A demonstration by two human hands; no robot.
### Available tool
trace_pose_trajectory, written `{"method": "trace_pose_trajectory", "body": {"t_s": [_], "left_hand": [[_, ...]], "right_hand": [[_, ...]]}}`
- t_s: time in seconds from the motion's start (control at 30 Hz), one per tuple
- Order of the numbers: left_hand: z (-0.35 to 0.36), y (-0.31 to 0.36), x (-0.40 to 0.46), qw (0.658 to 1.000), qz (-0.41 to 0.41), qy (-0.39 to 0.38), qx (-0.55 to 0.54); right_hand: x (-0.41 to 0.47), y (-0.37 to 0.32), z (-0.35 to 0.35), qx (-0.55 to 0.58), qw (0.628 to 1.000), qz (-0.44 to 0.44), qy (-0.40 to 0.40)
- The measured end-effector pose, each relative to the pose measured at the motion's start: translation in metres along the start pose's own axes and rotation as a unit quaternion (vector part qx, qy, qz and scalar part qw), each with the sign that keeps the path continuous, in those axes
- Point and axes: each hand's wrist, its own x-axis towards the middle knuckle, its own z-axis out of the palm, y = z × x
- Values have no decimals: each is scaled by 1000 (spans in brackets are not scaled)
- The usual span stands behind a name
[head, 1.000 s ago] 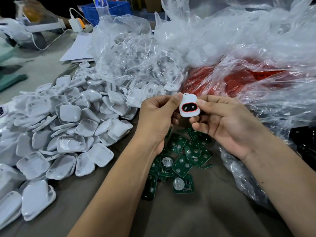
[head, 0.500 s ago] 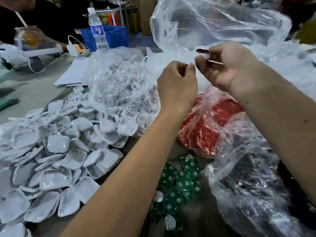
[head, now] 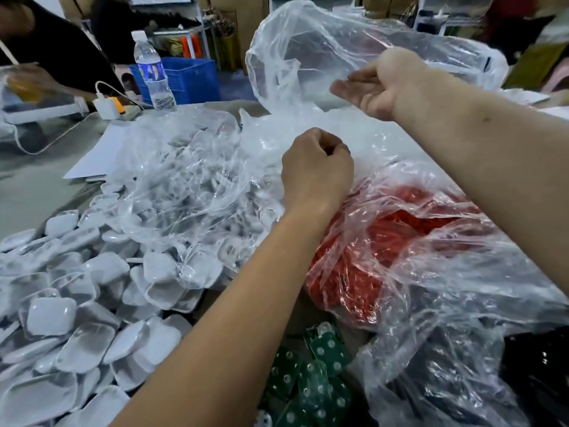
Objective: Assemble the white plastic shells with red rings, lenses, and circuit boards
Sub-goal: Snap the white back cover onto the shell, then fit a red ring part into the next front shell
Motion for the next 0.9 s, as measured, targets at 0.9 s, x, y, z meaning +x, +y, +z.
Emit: {"method": "trace_pose_trajectory", "body": {"t_s": [0.9], "left_hand": [[-149,-43,-31,865,7,-102,492]], "right_hand": [[-168,128,47,-667,560,-417,-260]]}}
